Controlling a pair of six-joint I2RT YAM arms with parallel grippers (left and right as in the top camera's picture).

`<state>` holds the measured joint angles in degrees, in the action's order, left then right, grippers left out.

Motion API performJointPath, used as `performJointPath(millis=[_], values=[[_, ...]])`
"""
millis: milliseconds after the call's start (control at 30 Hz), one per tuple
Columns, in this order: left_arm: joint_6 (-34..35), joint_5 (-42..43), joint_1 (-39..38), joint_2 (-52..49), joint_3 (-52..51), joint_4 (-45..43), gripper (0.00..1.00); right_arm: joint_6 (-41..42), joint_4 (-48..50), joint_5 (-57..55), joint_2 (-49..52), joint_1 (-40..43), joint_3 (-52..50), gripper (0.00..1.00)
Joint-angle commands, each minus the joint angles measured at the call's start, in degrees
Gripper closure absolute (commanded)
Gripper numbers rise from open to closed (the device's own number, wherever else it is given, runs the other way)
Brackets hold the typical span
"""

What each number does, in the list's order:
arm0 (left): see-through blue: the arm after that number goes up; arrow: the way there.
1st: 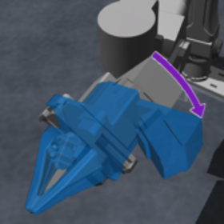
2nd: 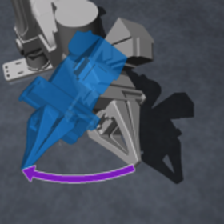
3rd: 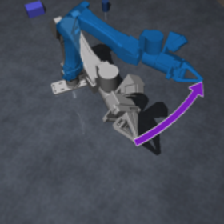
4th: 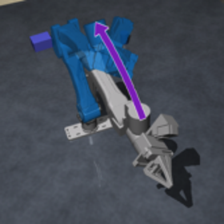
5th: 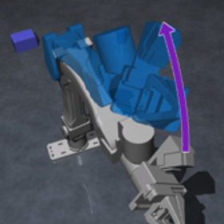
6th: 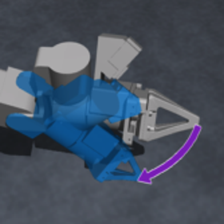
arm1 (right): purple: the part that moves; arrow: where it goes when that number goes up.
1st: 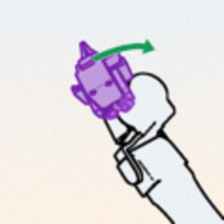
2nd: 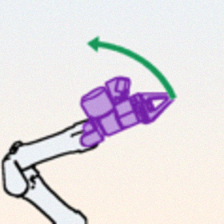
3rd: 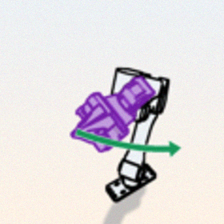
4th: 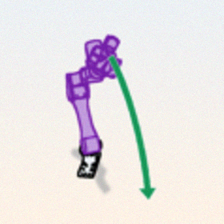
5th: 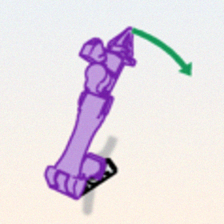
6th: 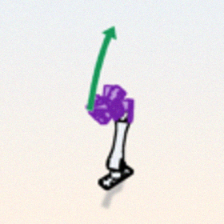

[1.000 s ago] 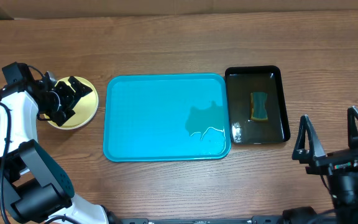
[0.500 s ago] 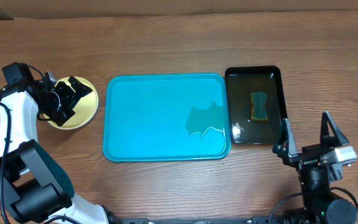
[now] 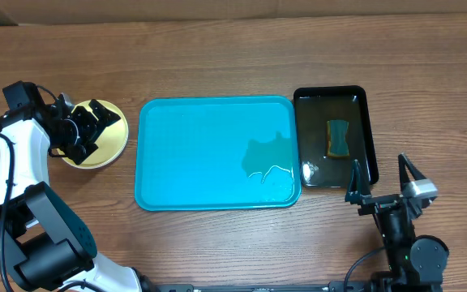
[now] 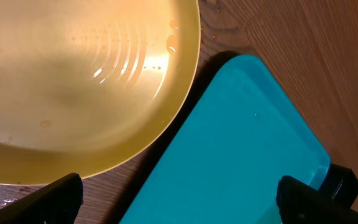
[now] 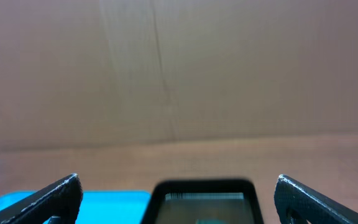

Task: Clean dirty plates on tray and stack at the side

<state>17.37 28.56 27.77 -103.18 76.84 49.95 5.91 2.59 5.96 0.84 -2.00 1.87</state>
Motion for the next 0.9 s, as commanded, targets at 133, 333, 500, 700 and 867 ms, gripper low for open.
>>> performJointPath(millis=[133, 333, 500, 700, 867], values=[[-1.3, 0.9, -0.1, 1.3, 0.0, 0.1, 0.00, -0.3, -7.0, -0.5, -0.7, 0.2, -1.4, 0.00], [-1.3, 0.9, -0.1, 1.3, 0.0, 0.1, 0.00, -0.3, -7.0, -1.4, -0.7, 0.2, -1.4, 0.00], [-1.3, 0.9, -0.1, 1.3, 0.0, 0.1, 0.00, -0.3, -7.0, -1.4, -0.7, 0.2, -1.4, 0.00], [-1.3, 0.9, -0.1, 1.3, 0.0, 0.1, 0.00, -0.3, -7.0, -1.4, -0.7, 0.2, -1.4, 0.00], [-1.3, 0.8, -0.1, 1.3, 0.0, 0.1, 0.00, -0.3, -7.0, -1.4, -0.7, 0.2, -1.4, 0.00]])
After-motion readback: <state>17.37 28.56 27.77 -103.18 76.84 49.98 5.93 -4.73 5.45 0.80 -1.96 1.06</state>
